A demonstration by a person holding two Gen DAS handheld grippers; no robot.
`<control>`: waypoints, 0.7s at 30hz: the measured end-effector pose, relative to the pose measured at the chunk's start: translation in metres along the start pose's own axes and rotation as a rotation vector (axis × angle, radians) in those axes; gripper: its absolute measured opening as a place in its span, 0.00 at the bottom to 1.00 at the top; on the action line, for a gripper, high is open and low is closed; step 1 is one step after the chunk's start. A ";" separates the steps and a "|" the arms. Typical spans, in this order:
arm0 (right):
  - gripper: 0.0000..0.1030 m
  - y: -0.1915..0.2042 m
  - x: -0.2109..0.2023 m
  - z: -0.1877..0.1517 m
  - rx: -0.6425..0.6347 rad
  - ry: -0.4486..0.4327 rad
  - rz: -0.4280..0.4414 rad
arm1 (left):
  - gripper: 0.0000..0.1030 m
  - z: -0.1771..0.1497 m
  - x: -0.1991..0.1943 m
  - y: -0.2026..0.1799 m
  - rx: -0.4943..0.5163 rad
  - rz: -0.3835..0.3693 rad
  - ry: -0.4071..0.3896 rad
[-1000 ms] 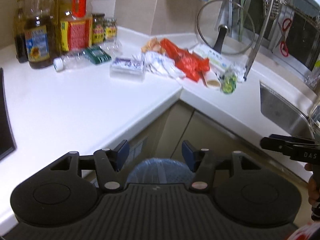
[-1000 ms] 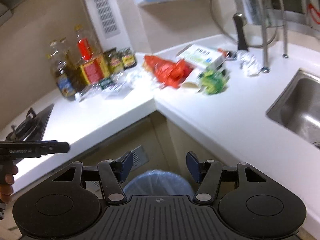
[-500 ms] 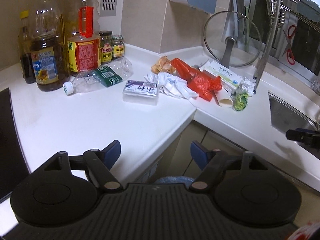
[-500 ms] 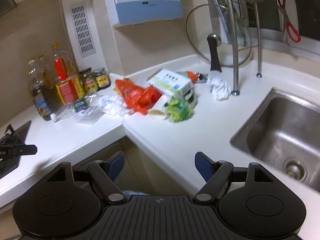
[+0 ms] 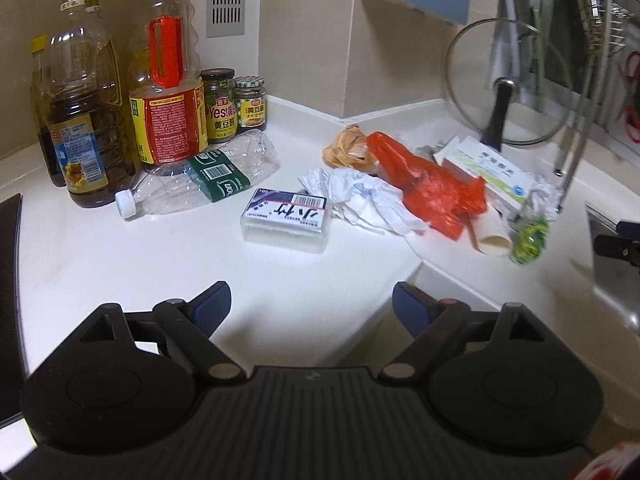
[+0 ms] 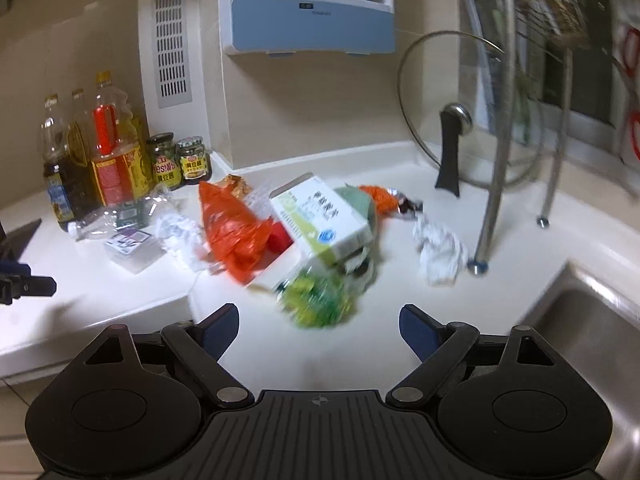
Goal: Collect trash
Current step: 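Grasp the white-and-green medicine box with the right tool while the left tool approaches the clear box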
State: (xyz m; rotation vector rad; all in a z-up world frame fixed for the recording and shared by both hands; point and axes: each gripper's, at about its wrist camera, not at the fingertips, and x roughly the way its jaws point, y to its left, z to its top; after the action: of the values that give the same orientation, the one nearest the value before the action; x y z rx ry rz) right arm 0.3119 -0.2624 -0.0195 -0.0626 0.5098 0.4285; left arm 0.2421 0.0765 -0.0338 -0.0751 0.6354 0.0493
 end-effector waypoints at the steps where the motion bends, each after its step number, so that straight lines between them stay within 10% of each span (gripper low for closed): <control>1: 0.85 -0.004 0.007 0.004 -0.021 -0.004 0.007 | 0.84 0.003 0.005 -0.003 -0.002 0.010 -0.001; 21: 0.86 -0.007 0.135 0.050 -0.280 0.020 0.078 | 0.85 0.032 0.076 -0.026 -0.034 0.164 0.032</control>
State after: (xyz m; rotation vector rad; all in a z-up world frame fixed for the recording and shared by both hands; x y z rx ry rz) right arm 0.4438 -0.2087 -0.0417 -0.3173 0.4706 0.5742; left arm 0.3240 0.0552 -0.0524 -0.0566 0.6715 0.2179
